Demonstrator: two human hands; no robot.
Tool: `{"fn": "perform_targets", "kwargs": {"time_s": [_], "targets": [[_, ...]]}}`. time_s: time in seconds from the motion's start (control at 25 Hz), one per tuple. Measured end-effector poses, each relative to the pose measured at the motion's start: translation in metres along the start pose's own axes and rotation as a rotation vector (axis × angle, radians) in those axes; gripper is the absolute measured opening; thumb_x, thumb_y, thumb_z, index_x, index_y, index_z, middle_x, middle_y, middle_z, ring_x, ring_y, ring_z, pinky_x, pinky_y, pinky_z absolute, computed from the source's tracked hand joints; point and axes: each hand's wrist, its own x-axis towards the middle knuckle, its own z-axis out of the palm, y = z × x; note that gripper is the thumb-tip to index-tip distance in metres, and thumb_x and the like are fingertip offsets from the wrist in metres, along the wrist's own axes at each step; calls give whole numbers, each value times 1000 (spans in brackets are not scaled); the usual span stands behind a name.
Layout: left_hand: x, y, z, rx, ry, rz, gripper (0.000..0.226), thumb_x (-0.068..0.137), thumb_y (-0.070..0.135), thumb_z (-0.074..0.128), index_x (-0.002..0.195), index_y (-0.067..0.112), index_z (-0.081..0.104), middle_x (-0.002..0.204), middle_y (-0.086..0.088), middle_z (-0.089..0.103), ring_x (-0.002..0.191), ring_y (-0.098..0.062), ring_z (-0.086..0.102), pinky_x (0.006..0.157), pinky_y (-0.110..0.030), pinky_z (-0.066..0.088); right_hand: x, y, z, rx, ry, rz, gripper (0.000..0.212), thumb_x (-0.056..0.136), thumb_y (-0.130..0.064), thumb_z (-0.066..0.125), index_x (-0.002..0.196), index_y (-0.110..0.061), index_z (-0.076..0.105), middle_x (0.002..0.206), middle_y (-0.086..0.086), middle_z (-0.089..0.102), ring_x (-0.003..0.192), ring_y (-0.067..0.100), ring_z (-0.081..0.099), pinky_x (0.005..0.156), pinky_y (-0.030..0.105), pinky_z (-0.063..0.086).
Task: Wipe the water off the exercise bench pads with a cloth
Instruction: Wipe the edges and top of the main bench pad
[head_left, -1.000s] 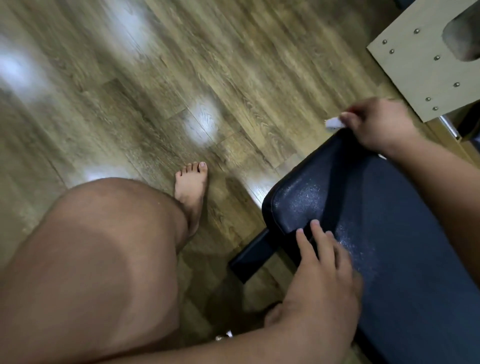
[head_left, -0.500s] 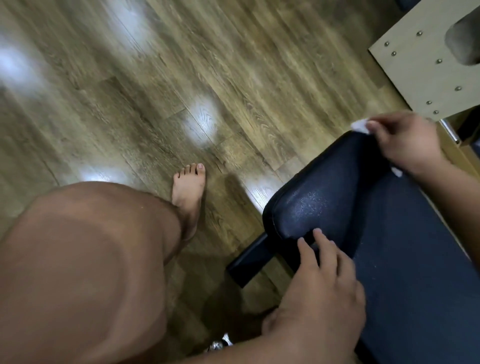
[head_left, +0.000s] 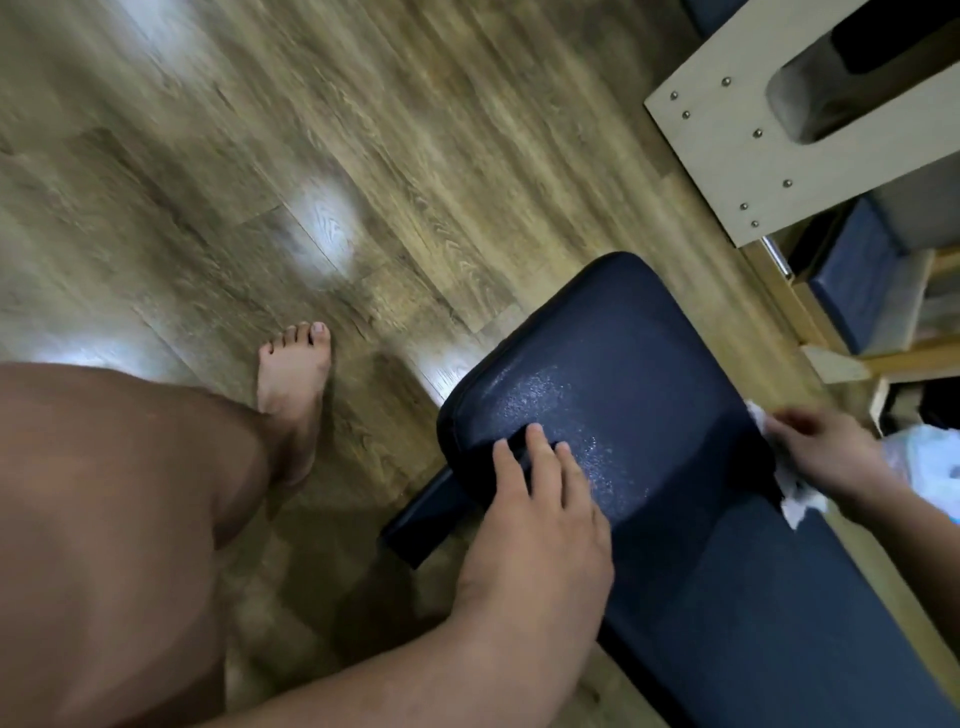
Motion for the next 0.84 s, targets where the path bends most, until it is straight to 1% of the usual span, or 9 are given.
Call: {"fn": "perform_targets", "kwargs": {"time_s": [0.12,0.2,0.24,0.32,0.4,0.52,0.64,0.76,0.84], "targets": [[-15,-5,-17,108,-175,-65,61,104,25,37,152,-1,11,158,-34,0,144,-57,-3,113,-69,12,32,-78,13,193,185,-180,30,95,-39,52,108,-18,69,99,7,71,91,25,65,79,34,49],[-20,-12,-21,103,10,-86,53,95,27,52,141,6,37,144,-27,38,138,-47,31,106,-58,32,31,-138,25,260,304,-348,28,94,-22,50,115,-17,68,115,8,70,110,26,62,94,31,46],[-21,-18,-28,33,86,-115,40,87,27,58,124,12,52,123,-18,57,120,-40,51,94,-50,42,23,-163,35,275,336,-467,31,92,-12,49,116,-13,68,119,9,68,114,26,60,98,29,43],[-19,-37,-38,-40,275,-114,20,71,24,63,90,18,61,85,-8,64,82,-31,63,68,-39,49,-20,-197,59,292,374,-760,32,85,0,50,108,-5,71,114,14,69,111,31,61,98,30,41],[-13,-53,-47,-94,496,-151,16,67,21,61,82,14,63,77,-8,63,72,-32,62,58,-36,49,-77,-193,83,391,379,-949,28,81,2,53,103,-3,70,111,15,68,109,31,59,98,34,41],[-10,-48,-60,-45,427,-267,17,83,26,54,97,17,58,97,-7,62,96,-31,60,70,-39,49,-132,-136,106,441,269,-946,28,86,-5,50,109,-15,63,111,2,63,107,19,54,96,26,40],[4,-41,-44,19,293,-287,27,94,33,46,119,21,47,124,-3,50,120,-28,45,88,-42,44,-146,-86,105,294,351,-769,25,90,-19,54,110,-17,69,114,-1,67,105,21,58,91,38,47],[13,-41,-31,77,242,-245,31,94,28,50,124,22,49,124,0,52,121,-28,41,87,-38,42,-161,-73,84,424,516,-646,13,83,-10,63,90,-15,73,89,-6,70,80,10,63,75,28,51],[14,-39,-30,93,252,-190,30,93,27,55,123,25,55,117,2,55,114,-26,44,81,-35,41,-169,-72,70,476,626,-658,15,82,-6,63,92,-12,72,90,-5,69,81,9,62,76,24,50]]}}
